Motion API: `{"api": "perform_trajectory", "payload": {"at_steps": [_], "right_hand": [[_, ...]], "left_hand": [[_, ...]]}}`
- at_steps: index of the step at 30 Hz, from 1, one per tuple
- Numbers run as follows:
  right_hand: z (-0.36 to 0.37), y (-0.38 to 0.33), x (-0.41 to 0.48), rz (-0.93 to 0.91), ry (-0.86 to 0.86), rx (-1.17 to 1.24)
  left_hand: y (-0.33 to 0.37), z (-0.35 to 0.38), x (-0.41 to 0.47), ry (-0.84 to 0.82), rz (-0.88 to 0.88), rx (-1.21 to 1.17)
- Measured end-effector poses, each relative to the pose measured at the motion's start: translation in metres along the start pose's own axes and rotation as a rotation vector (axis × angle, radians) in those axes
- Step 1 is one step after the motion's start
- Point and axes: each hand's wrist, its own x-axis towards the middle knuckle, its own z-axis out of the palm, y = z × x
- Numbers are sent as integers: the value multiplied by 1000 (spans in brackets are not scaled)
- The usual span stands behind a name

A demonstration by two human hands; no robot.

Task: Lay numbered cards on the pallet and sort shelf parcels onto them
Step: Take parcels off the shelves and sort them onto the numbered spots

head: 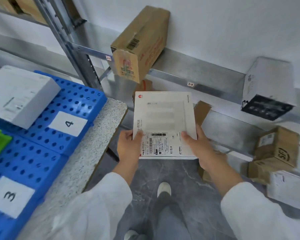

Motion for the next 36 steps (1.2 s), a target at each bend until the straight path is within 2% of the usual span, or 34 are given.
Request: {"api": "perform_trajectory", "payload": {"at_steps": [11, 17, 24, 31, 36], "right_hand": [[48, -90, -137, -274, -39, -98], [100, -152, -166, -367, -195, -71], [179, -201, -170, -471, -452, -97], [276, -247, -130, -522, -569, -255], [335, -287, -78, -478, -662, -303]], "left_hand": [[43, -142, -84, 15, 150, -377], [77, -214, -82, 102, 254, -486], [73, -296, -60, 250, 273, -505], [80, -345, -2, 389, 214, -579], [103, -357, 55, 428, 180, -633]]}}
